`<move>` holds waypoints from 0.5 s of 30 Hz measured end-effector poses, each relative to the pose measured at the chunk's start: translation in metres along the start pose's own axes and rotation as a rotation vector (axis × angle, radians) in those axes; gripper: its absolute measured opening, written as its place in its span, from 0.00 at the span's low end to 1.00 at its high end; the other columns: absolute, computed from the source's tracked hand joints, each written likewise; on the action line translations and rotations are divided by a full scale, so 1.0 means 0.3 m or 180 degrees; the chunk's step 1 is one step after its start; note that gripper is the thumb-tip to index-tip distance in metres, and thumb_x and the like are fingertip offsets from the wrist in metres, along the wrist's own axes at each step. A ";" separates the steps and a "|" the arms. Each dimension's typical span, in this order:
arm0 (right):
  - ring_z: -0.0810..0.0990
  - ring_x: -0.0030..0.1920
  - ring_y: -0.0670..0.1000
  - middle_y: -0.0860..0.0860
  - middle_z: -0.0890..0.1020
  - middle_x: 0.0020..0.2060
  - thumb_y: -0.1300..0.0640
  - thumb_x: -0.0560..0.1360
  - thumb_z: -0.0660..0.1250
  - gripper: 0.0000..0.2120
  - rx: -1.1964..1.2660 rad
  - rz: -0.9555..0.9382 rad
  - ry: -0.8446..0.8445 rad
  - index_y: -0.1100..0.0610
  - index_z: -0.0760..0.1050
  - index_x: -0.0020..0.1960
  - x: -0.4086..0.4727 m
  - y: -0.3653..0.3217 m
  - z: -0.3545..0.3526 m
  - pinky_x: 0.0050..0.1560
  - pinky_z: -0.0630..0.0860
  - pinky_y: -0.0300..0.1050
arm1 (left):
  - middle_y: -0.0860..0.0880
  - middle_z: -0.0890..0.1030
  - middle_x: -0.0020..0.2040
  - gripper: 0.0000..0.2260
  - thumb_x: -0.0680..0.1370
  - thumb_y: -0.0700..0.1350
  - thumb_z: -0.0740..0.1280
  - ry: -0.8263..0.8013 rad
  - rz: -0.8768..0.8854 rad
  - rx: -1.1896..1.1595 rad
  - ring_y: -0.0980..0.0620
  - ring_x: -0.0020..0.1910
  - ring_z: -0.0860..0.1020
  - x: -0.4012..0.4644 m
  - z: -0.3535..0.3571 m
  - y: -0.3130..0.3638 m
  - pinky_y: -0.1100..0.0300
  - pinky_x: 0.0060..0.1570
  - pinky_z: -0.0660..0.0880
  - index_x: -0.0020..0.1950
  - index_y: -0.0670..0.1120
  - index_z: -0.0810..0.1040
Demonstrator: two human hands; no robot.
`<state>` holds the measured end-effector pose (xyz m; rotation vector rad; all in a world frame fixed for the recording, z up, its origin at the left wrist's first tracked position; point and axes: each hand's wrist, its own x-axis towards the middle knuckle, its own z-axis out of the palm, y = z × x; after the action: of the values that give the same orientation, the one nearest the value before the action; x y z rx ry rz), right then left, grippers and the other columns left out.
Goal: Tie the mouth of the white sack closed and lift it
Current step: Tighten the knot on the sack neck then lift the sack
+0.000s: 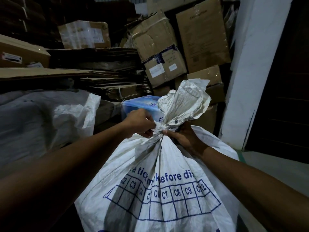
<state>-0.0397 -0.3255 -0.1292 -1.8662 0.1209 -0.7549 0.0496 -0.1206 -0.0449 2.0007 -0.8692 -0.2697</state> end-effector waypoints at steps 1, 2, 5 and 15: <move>0.81 0.68 0.55 0.53 0.82 0.68 0.52 0.68 0.85 0.40 0.0012 -0.0009 -0.0018 0.57 0.71 0.74 -0.004 -0.002 -0.001 0.69 0.77 0.62 | 0.39 0.87 0.40 0.01 0.78 0.35 0.73 0.0006 0.0011 0.0003 0.46 0.37 0.89 -0.001 0.002 0.001 0.52 0.40 0.86 0.48 0.39 0.83; 0.81 0.68 0.56 0.54 0.82 0.68 0.55 0.69 0.83 0.38 0.0040 -0.0029 -0.0031 0.58 0.71 0.74 -0.006 -0.001 -0.002 0.69 0.77 0.62 | 0.39 0.87 0.40 0.01 0.78 0.34 0.73 0.0014 0.0023 0.0001 0.46 0.36 0.88 -0.002 0.004 0.002 0.52 0.40 0.86 0.49 0.38 0.83; 0.81 0.67 0.57 0.55 0.82 0.68 0.59 0.71 0.82 0.36 0.0137 -0.0092 -0.0025 0.59 0.70 0.75 -0.013 -0.003 -0.001 0.69 0.77 0.63 | 0.40 0.87 0.39 0.02 0.78 0.34 0.73 0.0068 0.0036 0.0038 0.46 0.36 0.88 -0.006 0.007 0.010 0.53 0.38 0.86 0.50 0.37 0.83; 0.81 0.68 0.49 0.51 0.81 0.69 0.60 0.72 0.81 0.38 -0.0070 -0.0338 0.0116 0.59 0.67 0.77 -0.015 -0.024 0.000 0.71 0.77 0.52 | 0.39 0.87 0.36 0.03 0.78 0.35 0.73 0.0229 0.0158 0.0241 0.45 0.35 0.88 -0.014 0.019 0.029 0.49 0.40 0.87 0.44 0.38 0.82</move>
<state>-0.0451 -0.3207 -0.1249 -1.8917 0.0538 -0.8640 0.0397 -0.1245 -0.0417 2.0426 -0.8936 -0.1377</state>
